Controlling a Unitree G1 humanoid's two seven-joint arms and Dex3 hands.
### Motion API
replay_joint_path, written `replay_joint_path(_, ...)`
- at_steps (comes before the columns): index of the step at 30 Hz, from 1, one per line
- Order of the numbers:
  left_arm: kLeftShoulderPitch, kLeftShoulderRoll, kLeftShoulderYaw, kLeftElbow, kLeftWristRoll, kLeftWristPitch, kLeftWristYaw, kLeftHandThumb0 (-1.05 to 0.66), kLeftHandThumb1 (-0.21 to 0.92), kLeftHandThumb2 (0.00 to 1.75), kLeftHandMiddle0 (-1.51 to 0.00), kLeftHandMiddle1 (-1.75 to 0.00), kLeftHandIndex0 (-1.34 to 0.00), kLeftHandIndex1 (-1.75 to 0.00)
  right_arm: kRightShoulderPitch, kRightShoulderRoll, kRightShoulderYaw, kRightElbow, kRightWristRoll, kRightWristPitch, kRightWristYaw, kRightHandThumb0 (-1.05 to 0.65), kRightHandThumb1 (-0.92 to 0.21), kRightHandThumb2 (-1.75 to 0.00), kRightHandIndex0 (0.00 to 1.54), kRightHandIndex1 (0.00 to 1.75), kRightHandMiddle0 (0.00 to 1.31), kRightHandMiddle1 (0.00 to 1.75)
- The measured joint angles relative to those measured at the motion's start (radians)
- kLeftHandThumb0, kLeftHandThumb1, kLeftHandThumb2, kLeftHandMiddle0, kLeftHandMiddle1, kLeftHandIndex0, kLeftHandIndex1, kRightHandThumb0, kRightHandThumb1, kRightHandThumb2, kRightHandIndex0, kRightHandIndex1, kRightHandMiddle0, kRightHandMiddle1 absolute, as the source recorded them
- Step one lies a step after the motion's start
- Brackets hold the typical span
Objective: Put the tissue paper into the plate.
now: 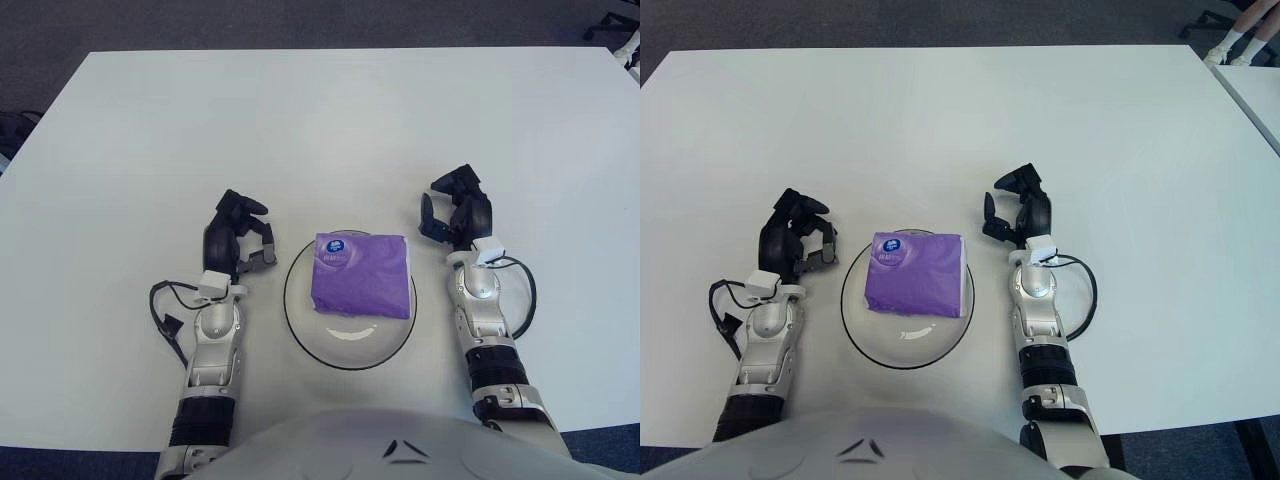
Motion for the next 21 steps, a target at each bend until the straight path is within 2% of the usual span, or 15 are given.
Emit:
replay_joint_path(9,0.039,-0.020,-0.016,-0.011,0.032,-0.011,0.036,-0.01,0.13,1.54,-0.77,-1.70,-0.52,-1.75,0.002,-0.001,0.005,0.000,-0.001,-0.002,0.008,-0.01,-0.39,-1.14,0.60,1.46,0.46,1.75)
replay_joint_path(21,0.060,-0.042,-0.017,-0.012,0.015,-0.047,0.039,-0.01,0.12,1.53,-0.79,-1.67,-0.52,-1.75,0.037,-0.005,0.033,-0.032,-0.004,0.008,0.041,-0.01,-0.41,-1.11,0.63,1.41,0.45,1.75)
